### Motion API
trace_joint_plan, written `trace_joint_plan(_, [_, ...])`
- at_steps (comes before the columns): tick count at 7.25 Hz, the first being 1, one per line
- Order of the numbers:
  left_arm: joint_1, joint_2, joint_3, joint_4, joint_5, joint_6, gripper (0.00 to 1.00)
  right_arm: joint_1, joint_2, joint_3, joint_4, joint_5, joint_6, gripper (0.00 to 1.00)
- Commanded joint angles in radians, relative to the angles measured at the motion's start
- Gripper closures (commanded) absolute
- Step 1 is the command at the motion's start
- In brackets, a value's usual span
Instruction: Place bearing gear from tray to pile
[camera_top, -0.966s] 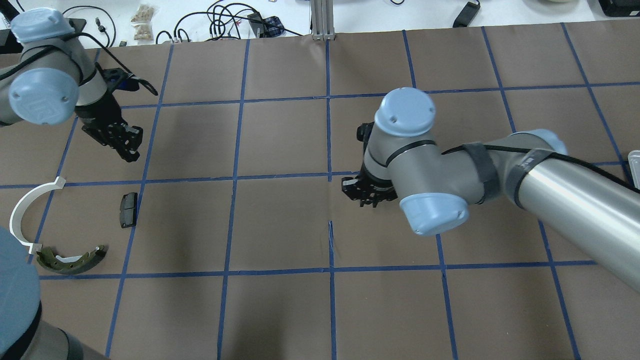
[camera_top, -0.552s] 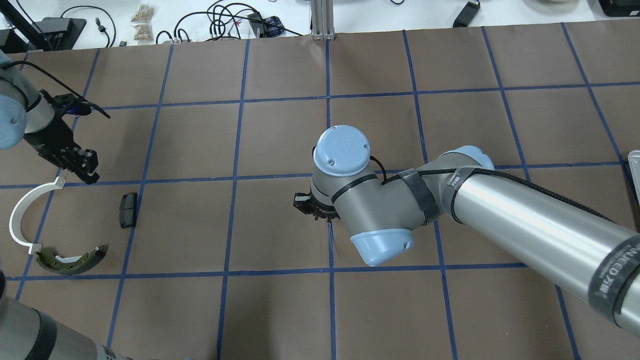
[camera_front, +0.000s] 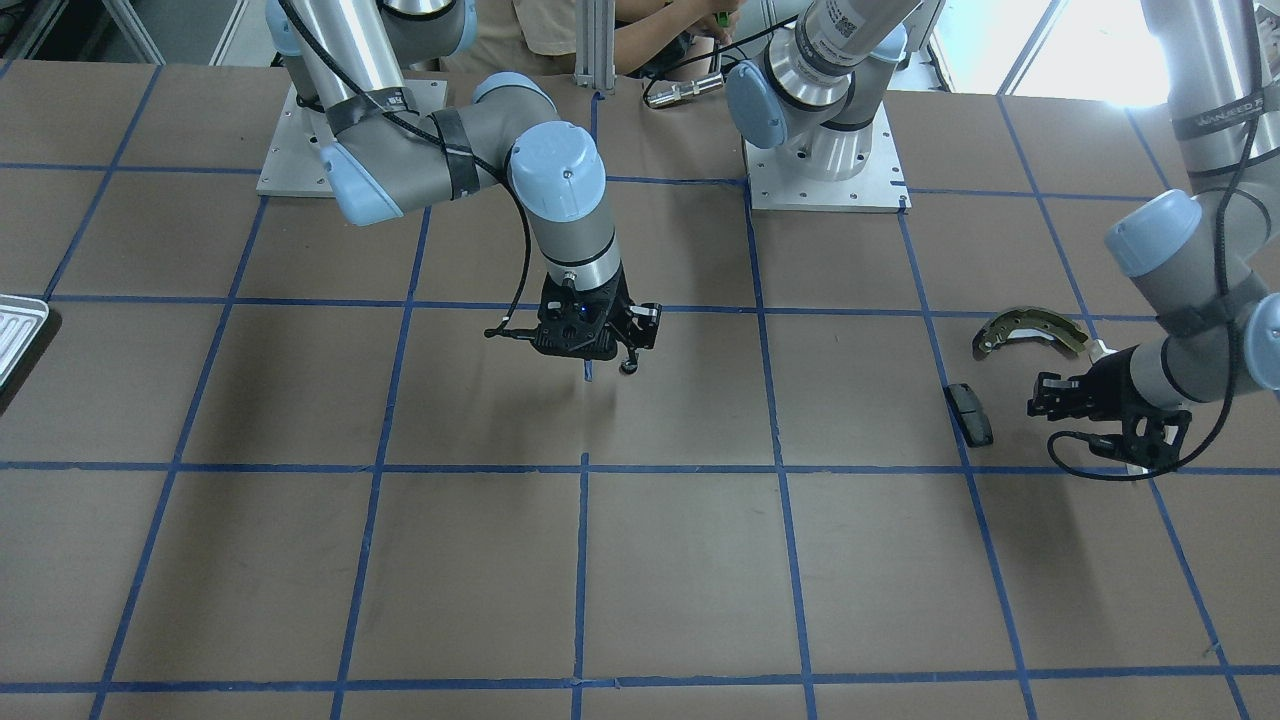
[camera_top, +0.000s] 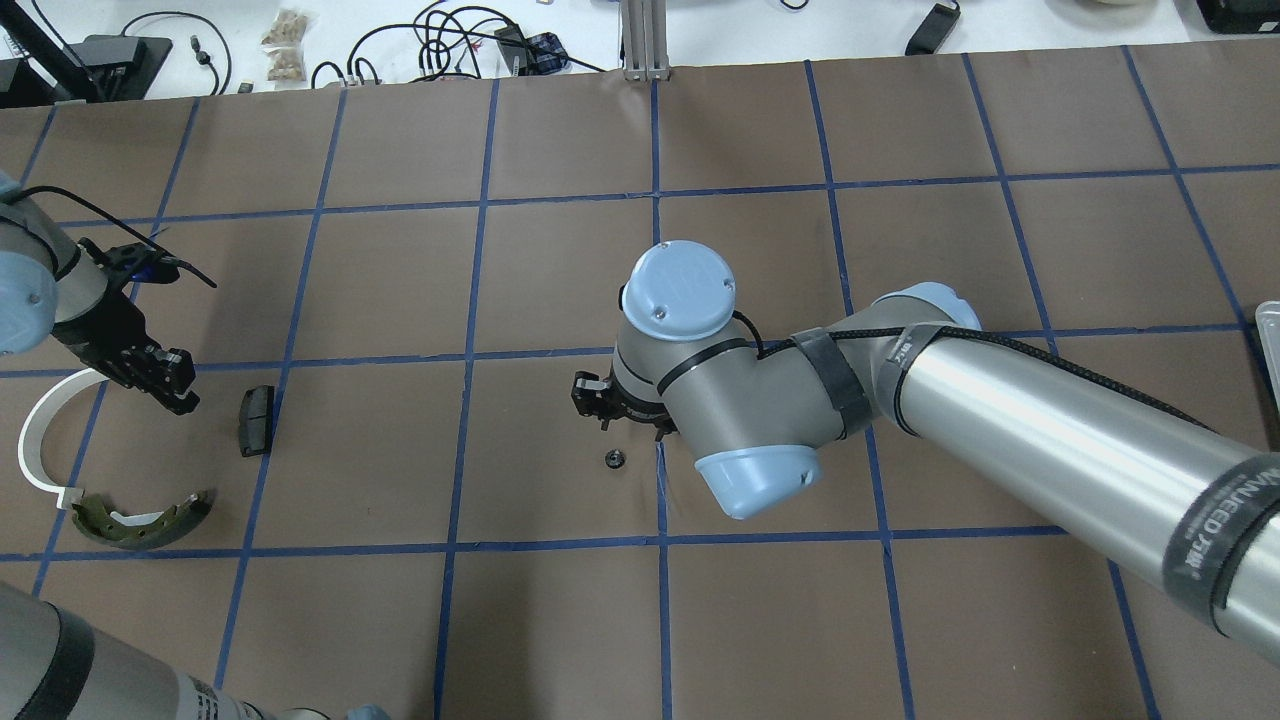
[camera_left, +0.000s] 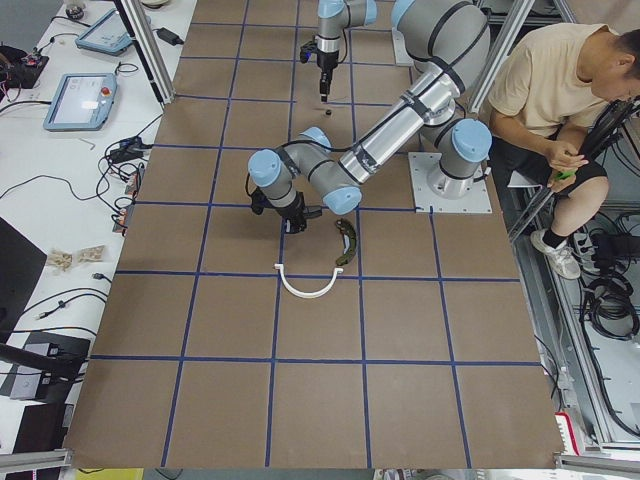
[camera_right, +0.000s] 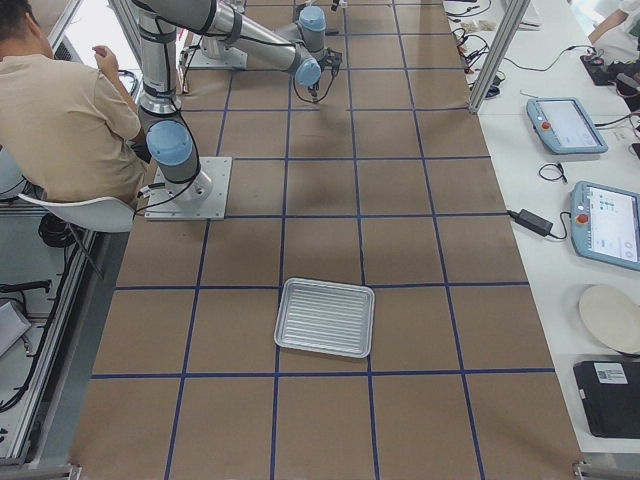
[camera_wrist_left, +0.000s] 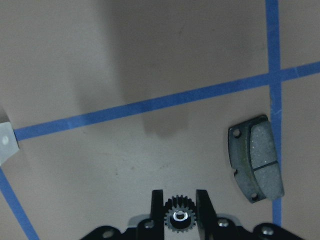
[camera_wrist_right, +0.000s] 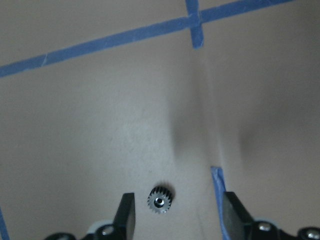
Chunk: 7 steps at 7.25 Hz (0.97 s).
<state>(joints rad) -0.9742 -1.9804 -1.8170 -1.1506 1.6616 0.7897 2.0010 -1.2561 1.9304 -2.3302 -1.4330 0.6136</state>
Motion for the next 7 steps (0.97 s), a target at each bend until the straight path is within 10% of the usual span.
trace_joint_plan(1, [0.002,-0.003,-0.061,0.089,0.003,0.005,1.00,-0.147,-0.028,-0.167,0.340,-0.114,-0.300,0.00])
trace_joint_plan(3, [0.002,0.009,-0.064,0.077,0.007,0.005,1.00,-0.313,-0.037,-0.308,0.515,-0.246,-0.620,0.00])
trace_joint_plan(5, [0.002,0.012,-0.064,0.081,0.106,0.006,0.01,-0.370,-0.174,-0.343,0.636,-0.251,-0.666,0.00])
trace_joint_plan(7, [-0.026,0.020,-0.050,0.081,0.103,-0.007,0.00,-0.361,-0.219,-0.346,0.678,-0.241,-0.654,0.00])
